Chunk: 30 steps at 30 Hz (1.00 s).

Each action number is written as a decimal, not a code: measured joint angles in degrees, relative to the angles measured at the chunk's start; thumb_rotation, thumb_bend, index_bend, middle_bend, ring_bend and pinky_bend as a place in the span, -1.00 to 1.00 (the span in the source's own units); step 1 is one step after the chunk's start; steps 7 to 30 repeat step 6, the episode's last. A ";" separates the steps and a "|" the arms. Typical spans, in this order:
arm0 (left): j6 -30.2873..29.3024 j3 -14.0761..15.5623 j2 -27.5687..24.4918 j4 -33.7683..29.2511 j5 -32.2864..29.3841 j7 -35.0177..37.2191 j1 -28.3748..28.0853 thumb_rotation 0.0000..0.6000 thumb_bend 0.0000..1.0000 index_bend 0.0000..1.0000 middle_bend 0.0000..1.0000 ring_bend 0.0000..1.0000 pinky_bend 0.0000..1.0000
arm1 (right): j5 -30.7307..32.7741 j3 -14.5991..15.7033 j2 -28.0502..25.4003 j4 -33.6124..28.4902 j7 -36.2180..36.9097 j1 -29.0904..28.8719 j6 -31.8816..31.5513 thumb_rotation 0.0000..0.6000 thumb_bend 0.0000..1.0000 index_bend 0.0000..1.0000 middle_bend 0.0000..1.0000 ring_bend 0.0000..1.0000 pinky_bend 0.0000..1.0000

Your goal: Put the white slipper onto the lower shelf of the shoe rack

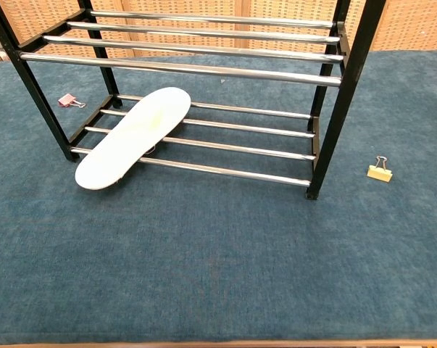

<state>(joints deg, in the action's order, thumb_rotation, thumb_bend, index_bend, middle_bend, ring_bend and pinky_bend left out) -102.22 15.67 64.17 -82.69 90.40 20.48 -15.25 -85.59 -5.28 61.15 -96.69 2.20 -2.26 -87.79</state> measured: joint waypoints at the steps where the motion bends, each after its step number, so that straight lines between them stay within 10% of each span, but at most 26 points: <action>1: 0.80 -0.36 -0.74 -2.04 -1.35 -1.78 0.38 0.99 -0.89 -1.00 -1.00 -1.00 -1.00 | -0.02 0.00 0.02 0.12 -0.53 0.01 -0.06 1.00 -1.00 -1.00 -1.00 -1.00 -1.00; 6: 3.46 -2.95 -3.75 -10.09 -7.10 -9.79 3.06 1.00 -0.89 -1.00 -1.00 -1.00 -1.00 | -0.11 -0.03 0.39 0.82 -5.74 0.02 -0.60 1.00 -1.00 -1.00 -1.00 -1.00 -1.00; 30: 3.46 -2.95 -3.75 -10.09 -7.10 -9.79 3.06 1.00 -0.89 -1.00 -1.00 -1.00 -1.00 | -0.11 -0.03 0.39 0.82 -5.74 0.02 -0.60 1.00 -1.00 -1.00 -1.00 -1.00 -1.00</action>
